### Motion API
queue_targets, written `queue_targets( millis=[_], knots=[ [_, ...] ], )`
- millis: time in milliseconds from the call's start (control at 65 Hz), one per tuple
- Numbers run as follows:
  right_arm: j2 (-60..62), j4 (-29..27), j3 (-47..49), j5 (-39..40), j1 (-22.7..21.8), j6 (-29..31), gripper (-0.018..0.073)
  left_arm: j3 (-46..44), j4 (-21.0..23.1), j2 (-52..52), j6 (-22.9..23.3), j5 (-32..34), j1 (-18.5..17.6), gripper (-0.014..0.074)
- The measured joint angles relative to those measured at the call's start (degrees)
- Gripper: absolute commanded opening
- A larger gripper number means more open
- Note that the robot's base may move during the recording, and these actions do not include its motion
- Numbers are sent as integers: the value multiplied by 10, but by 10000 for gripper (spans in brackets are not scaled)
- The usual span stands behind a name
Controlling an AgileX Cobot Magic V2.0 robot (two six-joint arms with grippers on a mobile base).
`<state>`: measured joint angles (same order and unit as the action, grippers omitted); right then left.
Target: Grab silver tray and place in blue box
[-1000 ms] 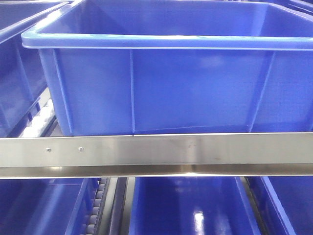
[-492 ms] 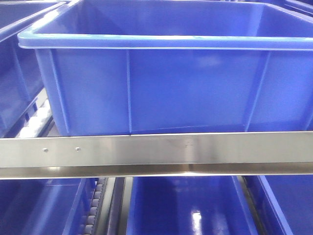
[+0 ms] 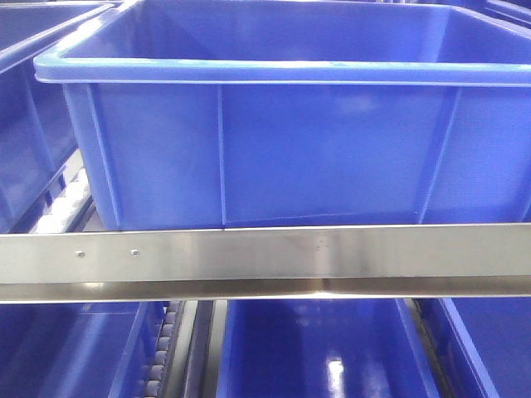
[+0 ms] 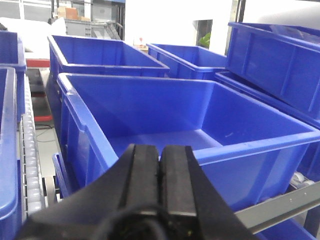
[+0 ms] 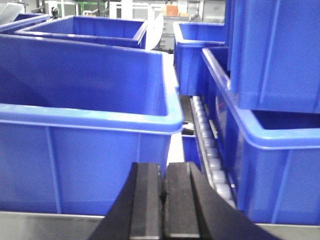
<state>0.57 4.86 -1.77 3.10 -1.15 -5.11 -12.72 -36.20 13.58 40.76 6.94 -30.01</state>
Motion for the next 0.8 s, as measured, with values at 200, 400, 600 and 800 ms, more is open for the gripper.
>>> queue_targets(
  millis=[200,400,600,800],
  knots=[
    [0,-1,0,-1,7,0,55,0,0,0,0,0,0,-93],
    [0,-1,0,-3,7,0,55,0,0,0,0,0,0,-93],
    [0,-1,0,-3,7,0,55,0,0,0,0,0,0,-93],
    [0,-1,0,-4,7,0,55,0,0,0,0,0,0,-93]
  ],
)
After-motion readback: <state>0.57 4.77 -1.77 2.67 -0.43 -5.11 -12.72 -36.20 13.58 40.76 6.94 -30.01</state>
